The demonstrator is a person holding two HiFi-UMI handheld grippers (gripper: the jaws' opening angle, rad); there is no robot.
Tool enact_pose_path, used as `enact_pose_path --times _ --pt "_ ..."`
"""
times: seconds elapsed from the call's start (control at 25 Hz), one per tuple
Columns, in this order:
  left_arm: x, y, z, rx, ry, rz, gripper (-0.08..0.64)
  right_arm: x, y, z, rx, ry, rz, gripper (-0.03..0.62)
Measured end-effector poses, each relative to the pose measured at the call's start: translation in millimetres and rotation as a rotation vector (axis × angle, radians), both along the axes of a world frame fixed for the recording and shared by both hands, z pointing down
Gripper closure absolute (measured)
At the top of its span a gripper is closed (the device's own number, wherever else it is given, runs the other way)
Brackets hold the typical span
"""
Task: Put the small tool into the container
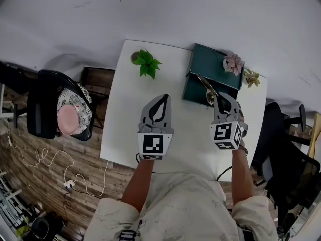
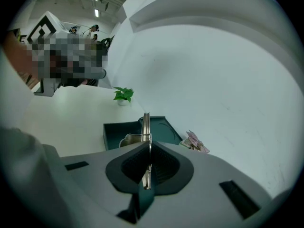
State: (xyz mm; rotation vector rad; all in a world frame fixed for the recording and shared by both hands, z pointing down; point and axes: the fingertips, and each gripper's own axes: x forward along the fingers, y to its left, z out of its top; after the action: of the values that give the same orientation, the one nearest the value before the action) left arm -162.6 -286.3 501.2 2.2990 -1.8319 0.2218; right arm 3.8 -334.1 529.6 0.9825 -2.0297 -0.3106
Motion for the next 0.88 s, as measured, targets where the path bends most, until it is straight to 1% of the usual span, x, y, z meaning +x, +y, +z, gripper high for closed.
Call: enact_pose_path --times 0.16,0.88 --pt "0.2 -1.7 1.1 0.01 -0.003 0.002 0.555 1.2 -0.1 7.1 -0.012 0.028 -0.012 0.572" --pt "-2.2 -2.1 11.5 -0.007 0.009 0.0 0.555 -1.9 -2.4 29.0 -0.024 0.157 -0.08 0.572"
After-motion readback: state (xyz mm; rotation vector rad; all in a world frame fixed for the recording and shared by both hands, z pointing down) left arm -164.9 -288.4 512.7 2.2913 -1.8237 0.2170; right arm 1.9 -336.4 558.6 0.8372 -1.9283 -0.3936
